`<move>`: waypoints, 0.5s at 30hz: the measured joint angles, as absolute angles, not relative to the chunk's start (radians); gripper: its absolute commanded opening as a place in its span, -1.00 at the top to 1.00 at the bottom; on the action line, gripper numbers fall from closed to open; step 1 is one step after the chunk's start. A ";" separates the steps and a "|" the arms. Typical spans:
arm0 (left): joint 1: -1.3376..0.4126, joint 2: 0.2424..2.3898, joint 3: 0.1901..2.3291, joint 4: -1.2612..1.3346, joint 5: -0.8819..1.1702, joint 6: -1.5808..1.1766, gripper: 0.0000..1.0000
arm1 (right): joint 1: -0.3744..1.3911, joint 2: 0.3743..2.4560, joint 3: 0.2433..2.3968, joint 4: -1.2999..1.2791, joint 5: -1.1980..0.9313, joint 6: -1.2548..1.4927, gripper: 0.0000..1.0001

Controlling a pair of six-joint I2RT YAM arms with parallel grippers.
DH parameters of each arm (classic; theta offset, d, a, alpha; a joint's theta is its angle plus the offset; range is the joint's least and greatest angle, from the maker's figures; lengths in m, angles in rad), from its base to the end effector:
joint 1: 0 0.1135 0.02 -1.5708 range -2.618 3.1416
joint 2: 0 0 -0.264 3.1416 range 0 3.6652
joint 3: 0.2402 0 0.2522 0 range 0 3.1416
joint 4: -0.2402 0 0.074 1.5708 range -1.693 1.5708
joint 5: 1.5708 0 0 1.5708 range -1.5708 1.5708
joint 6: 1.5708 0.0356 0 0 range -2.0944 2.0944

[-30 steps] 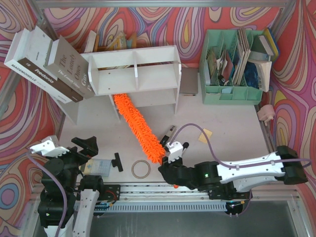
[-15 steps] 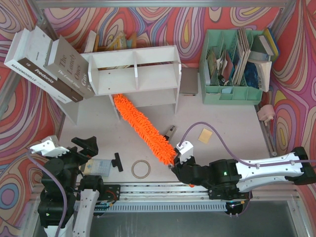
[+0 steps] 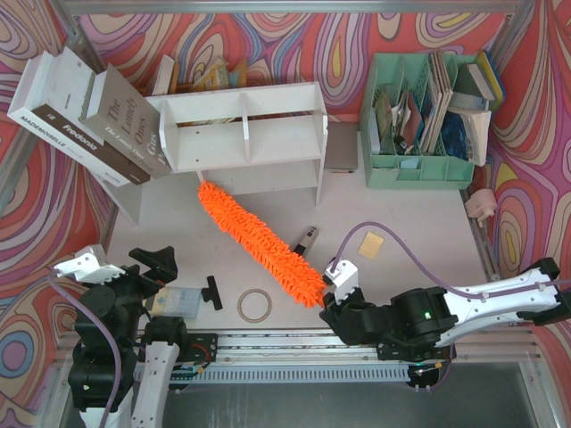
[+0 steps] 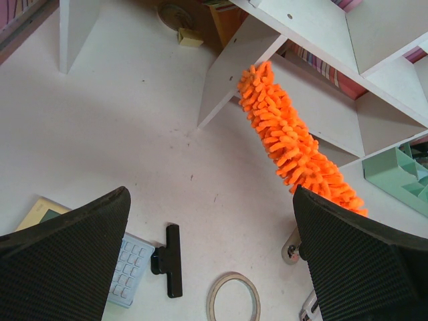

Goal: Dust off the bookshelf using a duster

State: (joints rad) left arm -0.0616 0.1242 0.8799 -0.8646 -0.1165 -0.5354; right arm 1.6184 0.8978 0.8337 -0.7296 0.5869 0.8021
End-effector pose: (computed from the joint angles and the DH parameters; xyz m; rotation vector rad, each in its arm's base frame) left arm 0.0041 0.0039 0.3460 -0.4822 1.6209 -0.3512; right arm 0.0113 0.1772 0.2902 -0.6415 2.1891 0.6258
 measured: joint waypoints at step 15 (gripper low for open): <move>-0.062 0.124 0.880 -0.865 -0.120 -0.535 -0.97 | 1.656 0.904 0.873 -0.788 0.680 0.865 1.00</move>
State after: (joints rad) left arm -0.0616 0.1242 0.8799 -0.8650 -0.1204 -0.5350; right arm 1.6562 0.9043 0.8726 -0.7879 0.6804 0.8646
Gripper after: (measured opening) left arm 0.984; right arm 0.331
